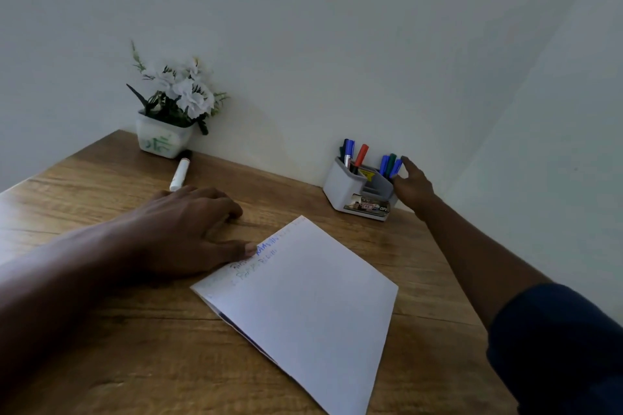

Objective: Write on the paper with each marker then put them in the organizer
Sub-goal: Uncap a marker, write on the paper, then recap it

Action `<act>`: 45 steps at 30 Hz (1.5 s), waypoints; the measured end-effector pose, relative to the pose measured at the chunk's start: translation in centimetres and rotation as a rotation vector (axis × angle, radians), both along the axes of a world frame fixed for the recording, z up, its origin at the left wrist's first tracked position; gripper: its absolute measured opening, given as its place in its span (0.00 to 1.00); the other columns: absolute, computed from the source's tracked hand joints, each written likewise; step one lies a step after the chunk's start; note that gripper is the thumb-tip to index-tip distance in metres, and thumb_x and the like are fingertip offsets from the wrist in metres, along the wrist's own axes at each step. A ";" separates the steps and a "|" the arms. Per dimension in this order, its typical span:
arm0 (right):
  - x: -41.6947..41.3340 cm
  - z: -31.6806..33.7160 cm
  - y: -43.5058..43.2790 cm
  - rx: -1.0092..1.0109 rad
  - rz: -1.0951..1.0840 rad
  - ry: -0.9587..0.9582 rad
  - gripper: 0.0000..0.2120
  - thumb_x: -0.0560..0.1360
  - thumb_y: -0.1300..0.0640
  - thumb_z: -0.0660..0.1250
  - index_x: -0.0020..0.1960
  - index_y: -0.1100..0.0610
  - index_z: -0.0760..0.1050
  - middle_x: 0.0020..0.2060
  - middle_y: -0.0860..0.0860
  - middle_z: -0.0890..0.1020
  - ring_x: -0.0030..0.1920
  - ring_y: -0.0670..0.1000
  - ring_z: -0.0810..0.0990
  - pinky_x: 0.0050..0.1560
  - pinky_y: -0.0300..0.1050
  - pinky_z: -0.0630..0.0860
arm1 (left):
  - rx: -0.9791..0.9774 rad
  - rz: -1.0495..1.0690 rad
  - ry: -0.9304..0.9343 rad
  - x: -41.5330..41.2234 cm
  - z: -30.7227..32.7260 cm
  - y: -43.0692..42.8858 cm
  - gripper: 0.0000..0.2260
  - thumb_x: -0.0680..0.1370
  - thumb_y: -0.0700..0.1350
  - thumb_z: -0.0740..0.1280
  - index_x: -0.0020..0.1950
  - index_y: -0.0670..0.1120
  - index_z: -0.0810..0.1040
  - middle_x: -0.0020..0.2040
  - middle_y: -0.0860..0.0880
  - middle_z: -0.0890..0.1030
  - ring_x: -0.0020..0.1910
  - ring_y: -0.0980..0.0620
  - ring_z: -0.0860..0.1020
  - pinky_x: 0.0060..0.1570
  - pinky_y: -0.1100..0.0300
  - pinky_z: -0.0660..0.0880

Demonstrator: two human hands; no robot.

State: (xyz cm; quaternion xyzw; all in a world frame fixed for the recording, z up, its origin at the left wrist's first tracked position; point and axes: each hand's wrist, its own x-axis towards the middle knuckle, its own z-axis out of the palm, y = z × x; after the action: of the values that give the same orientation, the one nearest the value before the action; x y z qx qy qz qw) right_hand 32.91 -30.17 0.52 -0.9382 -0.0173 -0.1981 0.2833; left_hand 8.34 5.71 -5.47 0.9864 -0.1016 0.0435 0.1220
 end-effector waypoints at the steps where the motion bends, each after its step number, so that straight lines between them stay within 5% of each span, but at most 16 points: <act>1: 0.0 0.0 -0.1 0.009 -0.002 -0.015 0.29 0.82 0.57 0.61 0.81 0.51 0.56 0.75 0.61 0.69 0.70 0.61 0.73 0.69 0.54 0.70 | -0.004 0.003 0.003 0.0 0.0 0.0 0.44 0.63 0.81 0.45 0.74 0.62 0.65 0.75 0.61 0.65 0.73 0.58 0.64 0.73 0.50 0.64; 9: -4.8 0.4 1.6 -0.218 0.159 -0.622 0.25 0.75 0.61 0.67 0.71 0.53 0.69 0.61 0.56 0.77 0.62 0.58 0.74 0.60 0.58 0.73 | -0.016 0.016 0.017 -0.6 0.5 -0.6 0.37 0.71 0.76 0.53 0.75 0.60 0.65 0.77 0.58 0.65 0.73 0.56 0.65 0.73 0.52 0.64; 12: -7.4 0.3 3.6 -0.256 0.349 -0.615 0.20 0.74 0.60 0.67 0.66 0.53 0.74 0.60 0.54 0.77 0.61 0.56 0.75 0.60 0.59 0.75 | -0.035 0.013 0.012 -0.8 0.5 -0.7 0.34 0.74 0.73 0.57 0.76 0.57 0.66 0.76 0.57 0.66 0.72 0.56 0.68 0.71 0.54 0.66; 17: -11.1 -1.3 7.3 -0.215 0.651 -0.440 0.12 0.75 0.57 0.69 0.58 0.50 0.78 0.53 0.46 0.78 0.53 0.44 0.78 0.51 0.45 0.79 | -0.032 0.016 0.052 -1.2 0.9 -1.1 0.35 0.75 0.72 0.59 0.78 0.55 0.63 0.78 0.57 0.64 0.74 0.55 0.66 0.73 0.53 0.66; 22: -11.5 -1.4 14.1 -0.319 0.869 -0.288 0.11 0.75 0.58 0.68 0.57 0.51 0.81 0.52 0.49 0.80 0.47 0.47 0.81 0.48 0.52 0.80 | -0.048 0.029 0.067 -1.4 1.1 -1.2 0.35 0.76 0.71 0.61 0.78 0.56 0.63 0.80 0.56 0.63 0.76 0.54 0.65 0.74 0.51 0.65; 29: -9.4 -0.8 25.5 -0.988 0.933 -0.480 0.32 0.72 0.65 0.70 0.72 0.44 0.70 0.61 0.48 0.76 0.47 0.52 0.81 0.37 0.48 0.79 | -0.043 0.036 0.060 -0.9 0.7 -0.9 0.37 0.74 0.74 0.59 0.78 0.56 0.63 0.79 0.54 0.64 0.75 0.52 0.66 0.72 0.47 0.67; 33: -8.7 -2.2 28.3 -1.103 1.024 -0.549 0.20 0.78 0.53 0.67 0.70 0.46 0.72 0.62 0.50 0.75 0.53 0.53 0.80 0.44 0.51 0.80 | -0.047 0.037 0.058 -0.5 0.4 -0.7 0.38 0.73 0.74 0.60 0.77 0.56 0.64 0.79 0.53 0.65 0.74 0.52 0.66 0.72 0.46 0.66; 36: -8.0 -2.6 28.4 -1.066 1.042 -0.629 0.16 0.79 0.46 0.60 0.63 0.50 0.75 0.61 0.52 0.76 0.54 0.54 0.79 0.44 0.53 0.80 | -0.041 0.033 0.044 -0.5 0.3 -0.7 0.37 0.74 0.74 0.59 0.77 0.56 0.64 0.78 0.52 0.65 0.74 0.51 0.67 0.73 0.47 0.66; 40: -7.2 -2.9 26.5 -0.992 1.027 -0.772 0.13 0.76 0.56 0.70 0.59 0.56 0.78 0.56 0.55 0.79 0.51 0.55 0.80 0.34 0.47 0.78 | -0.037 0.038 0.039 -0.7 0.3 -0.6 0.37 0.74 0.74 0.59 0.78 0.56 0.62 0.79 0.53 0.63 0.75 0.52 0.65 0.74 0.48 0.64; 43: -8.2 -2.2 23.7 -0.687 0.957 -0.769 0.12 0.76 0.52 0.67 0.58 0.54 0.77 0.52 0.52 0.78 0.48 0.52 0.78 0.35 0.50 0.79 | -0.037 0.027 0.032 -0.7 0.4 -0.6 0.37 0.74 0.73 0.60 0.78 0.56 0.63 0.79 0.54 0.63 0.75 0.52 0.66 0.73 0.48 0.65; 45: -9.6 -2.0 21.6 -0.313 0.872 -0.671 0.07 0.76 0.51 0.68 0.52 0.52 0.76 0.47 0.49 0.79 0.44 0.50 0.79 0.37 0.53 0.79 | -0.061 0.023 0.027 -0.8 0.6 -0.6 0.36 0.75 0.72 0.61 0.78 0.56 0.64 0.79 0.55 0.63 0.74 0.52 0.67 0.73 0.50 0.66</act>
State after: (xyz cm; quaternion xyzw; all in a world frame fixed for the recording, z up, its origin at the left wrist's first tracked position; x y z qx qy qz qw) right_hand 23.33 -8.52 -1.49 -0.7607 -0.5210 -0.3450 0.1757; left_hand 7.54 5.13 -4.86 0.9838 -0.0873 0.0346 0.1528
